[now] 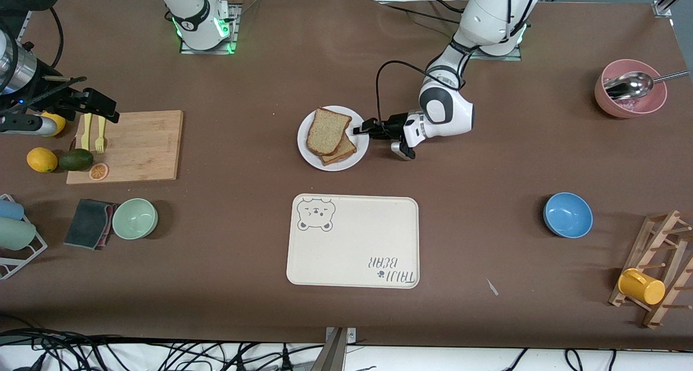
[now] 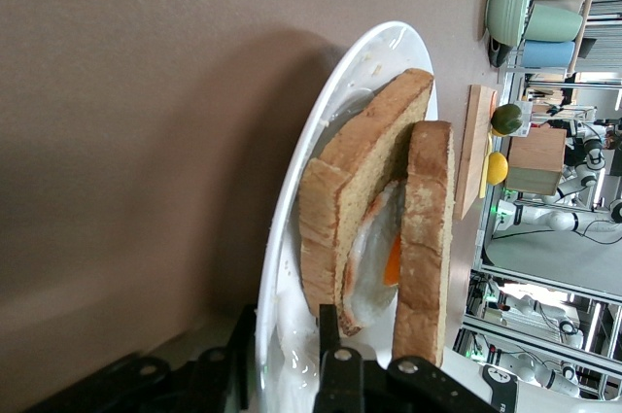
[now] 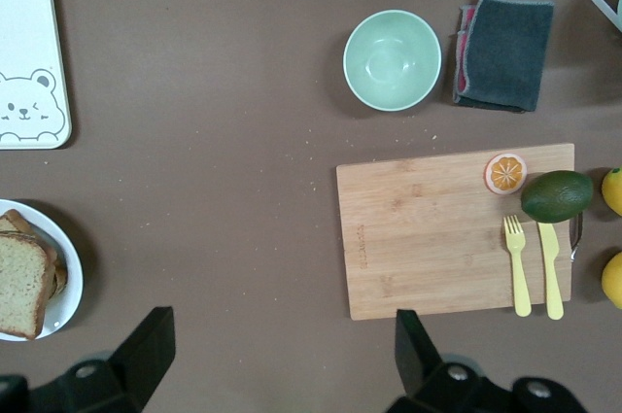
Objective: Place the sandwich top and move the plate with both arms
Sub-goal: 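Grip the plate rim with the left gripper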
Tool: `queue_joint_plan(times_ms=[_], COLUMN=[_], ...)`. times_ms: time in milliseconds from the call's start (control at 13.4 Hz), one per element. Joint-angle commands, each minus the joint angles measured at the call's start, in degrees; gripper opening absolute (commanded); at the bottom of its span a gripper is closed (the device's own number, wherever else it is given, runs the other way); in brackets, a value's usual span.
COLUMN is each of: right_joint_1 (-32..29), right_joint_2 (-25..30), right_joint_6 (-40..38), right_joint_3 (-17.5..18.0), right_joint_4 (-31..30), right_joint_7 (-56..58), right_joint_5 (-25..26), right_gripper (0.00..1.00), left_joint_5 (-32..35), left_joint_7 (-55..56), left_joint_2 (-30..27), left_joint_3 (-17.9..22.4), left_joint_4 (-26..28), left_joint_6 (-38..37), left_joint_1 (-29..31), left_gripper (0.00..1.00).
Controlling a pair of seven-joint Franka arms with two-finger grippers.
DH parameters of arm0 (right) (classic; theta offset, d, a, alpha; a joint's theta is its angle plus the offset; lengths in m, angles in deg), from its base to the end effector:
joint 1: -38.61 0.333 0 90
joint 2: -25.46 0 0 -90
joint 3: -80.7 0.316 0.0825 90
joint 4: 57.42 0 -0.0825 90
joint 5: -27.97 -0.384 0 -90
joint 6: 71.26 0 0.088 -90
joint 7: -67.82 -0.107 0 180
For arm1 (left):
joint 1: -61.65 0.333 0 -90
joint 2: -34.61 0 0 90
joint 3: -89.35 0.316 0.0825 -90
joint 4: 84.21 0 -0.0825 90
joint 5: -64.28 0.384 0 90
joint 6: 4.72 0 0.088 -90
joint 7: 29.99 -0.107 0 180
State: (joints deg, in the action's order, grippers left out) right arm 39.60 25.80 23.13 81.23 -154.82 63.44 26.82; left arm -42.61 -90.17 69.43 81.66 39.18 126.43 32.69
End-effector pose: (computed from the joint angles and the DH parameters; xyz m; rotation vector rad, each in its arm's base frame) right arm 0.5545 0.0167 0.5732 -3.1222 0.0811 0.0743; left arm 0.4058 -0.3357 0.0995 2.0635 0.0507 -0.1302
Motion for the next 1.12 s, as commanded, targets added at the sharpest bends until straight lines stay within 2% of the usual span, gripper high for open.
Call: queue_joint_plan(times_ms=[0, 298, 745, 1043], right_joint_1=[0.0, 0.0, 0.0, 0.0], right_joint_2=[0.6, 0.6, 0.6, 0.6], right_joint_6=[-0.1, -0.1, -0.1, -0.2], right_joint_3=[0.1, 0.1, 0.1, 0.1], right_joint_4=[0.2, 0.2, 0.2, 0.2], right_joint_7=[0.2, 0.2, 0.2, 0.2], right_joint_5=[-0.5, -0.5, -0.5, -0.5], right_gripper=[1.00, 1.00, 1.00, 1.00], left_joint_5=[-1.9, -1.9, -2.0, -1.9], left_joint_7=[-2.2, -2.3, -2.2, -2.2], left_joint_2=[0.3, 0.3, 0.3, 0.4], left_joint_3=[0.0, 0.0, 0.0, 0.0], left_joint_4=[-0.2, -0.2, -0.2, -0.2], left_joint_6=[0.1, 0.1, 0.1, 0.1], left_joint_1=[-0.2, -0.2, -0.2, -0.2], left_gripper=[0.23, 0.14, 0.13, 0.01])
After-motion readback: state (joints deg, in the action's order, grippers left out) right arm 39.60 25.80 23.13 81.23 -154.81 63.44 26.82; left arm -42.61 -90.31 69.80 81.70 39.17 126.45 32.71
